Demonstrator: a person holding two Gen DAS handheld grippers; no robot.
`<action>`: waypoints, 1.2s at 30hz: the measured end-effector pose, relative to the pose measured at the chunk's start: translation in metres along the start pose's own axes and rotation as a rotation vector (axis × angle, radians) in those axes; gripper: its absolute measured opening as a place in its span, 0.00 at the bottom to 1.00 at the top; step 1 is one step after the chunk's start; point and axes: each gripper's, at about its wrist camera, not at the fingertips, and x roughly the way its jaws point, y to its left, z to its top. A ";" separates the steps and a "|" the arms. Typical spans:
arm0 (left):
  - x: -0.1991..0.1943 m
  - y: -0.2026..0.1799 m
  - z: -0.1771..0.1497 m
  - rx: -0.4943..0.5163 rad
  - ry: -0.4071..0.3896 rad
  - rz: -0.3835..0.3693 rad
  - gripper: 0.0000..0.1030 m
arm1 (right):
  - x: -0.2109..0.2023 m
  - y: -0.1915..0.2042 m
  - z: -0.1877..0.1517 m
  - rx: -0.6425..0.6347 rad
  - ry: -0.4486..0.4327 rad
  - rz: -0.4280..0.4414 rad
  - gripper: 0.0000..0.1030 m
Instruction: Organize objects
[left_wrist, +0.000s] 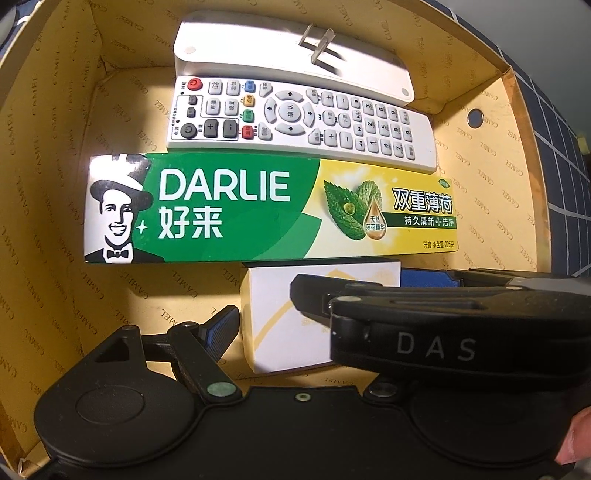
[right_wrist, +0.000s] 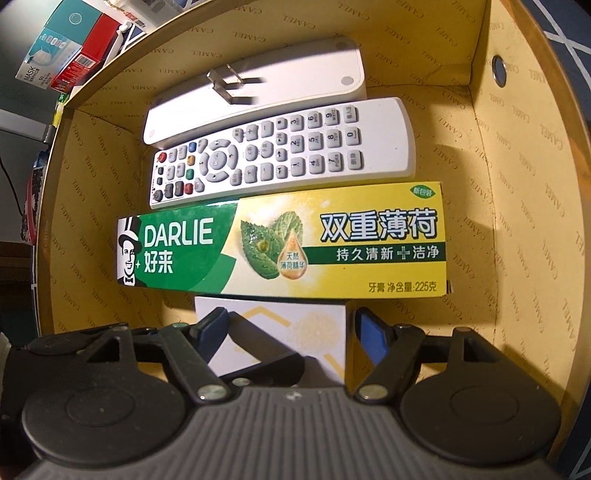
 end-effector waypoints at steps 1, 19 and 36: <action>-0.001 0.000 -0.001 -0.001 -0.002 0.003 0.73 | -0.001 0.000 0.000 -0.004 -0.004 -0.006 0.72; -0.059 0.001 -0.022 0.005 -0.116 0.087 0.74 | -0.049 0.020 -0.014 -0.099 -0.117 -0.040 0.72; -0.108 -0.011 -0.039 0.025 -0.236 0.234 0.83 | -0.121 0.013 -0.038 -0.109 -0.244 -0.099 0.80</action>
